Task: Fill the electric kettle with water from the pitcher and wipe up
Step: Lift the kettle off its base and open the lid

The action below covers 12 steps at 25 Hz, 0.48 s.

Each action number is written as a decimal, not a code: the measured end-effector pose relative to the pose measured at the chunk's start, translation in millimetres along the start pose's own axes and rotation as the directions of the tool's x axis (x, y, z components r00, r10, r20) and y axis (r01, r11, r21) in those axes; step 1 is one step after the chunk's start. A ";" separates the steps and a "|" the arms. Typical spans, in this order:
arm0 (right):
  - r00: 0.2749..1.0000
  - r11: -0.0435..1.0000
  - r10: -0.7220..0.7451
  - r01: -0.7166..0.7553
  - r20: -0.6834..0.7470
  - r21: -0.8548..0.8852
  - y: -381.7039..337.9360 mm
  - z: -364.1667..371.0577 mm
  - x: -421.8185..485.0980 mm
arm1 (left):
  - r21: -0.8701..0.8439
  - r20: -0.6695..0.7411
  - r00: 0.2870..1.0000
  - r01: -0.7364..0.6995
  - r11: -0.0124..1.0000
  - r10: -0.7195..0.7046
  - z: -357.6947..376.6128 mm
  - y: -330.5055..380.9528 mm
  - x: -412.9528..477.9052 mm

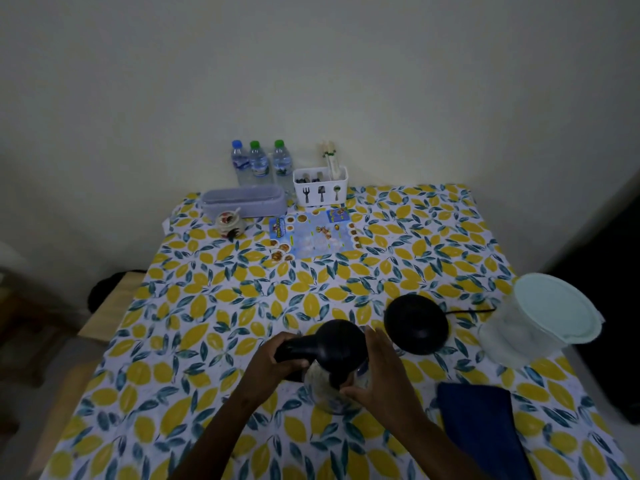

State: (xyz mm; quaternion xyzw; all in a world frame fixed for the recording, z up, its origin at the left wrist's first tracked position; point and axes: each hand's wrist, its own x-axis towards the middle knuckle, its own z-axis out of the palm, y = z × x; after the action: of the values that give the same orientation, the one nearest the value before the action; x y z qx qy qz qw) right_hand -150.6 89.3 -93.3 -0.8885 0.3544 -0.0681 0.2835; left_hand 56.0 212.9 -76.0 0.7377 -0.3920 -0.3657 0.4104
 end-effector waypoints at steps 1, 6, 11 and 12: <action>1.000 1.000 0.007 -0.007 -0.006 -0.014 -2.3 2.0 -0.9 | 0.001 -0.004 1.000 -0.021 1.000 0.021 1.1 2.6 -2.5; 0.997 0.986 -0.018 0.005 -0.075 -0.168 7.5 15.2 -10.8 | 0.241 -0.017 0.982 -0.178 0.954 0.187 20.6 32.2 -5.6; 0.996 0.992 0.018 -0.029 -0.088 -0.124 4.2 14.4 -11.9 | 0.576 -0.173 0.972 -0.031 0.817 0.159 56.8 48.9 -2.6; 0.996 0.992 0.025 -0.036 -0.089 -0.123 3.0 13.6 -11.3 | 0.602 -0.213 0.966 0.010 0.799 0.148 64.0 52.2 -2.7</action>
State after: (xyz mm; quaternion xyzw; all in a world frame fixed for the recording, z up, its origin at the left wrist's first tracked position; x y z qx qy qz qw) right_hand -156.3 101.2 -105.4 -0.8951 0.3837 -0.0799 0.2127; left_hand -14.7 176.3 -54.2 0.8543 -0.4593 -0.1125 0.2159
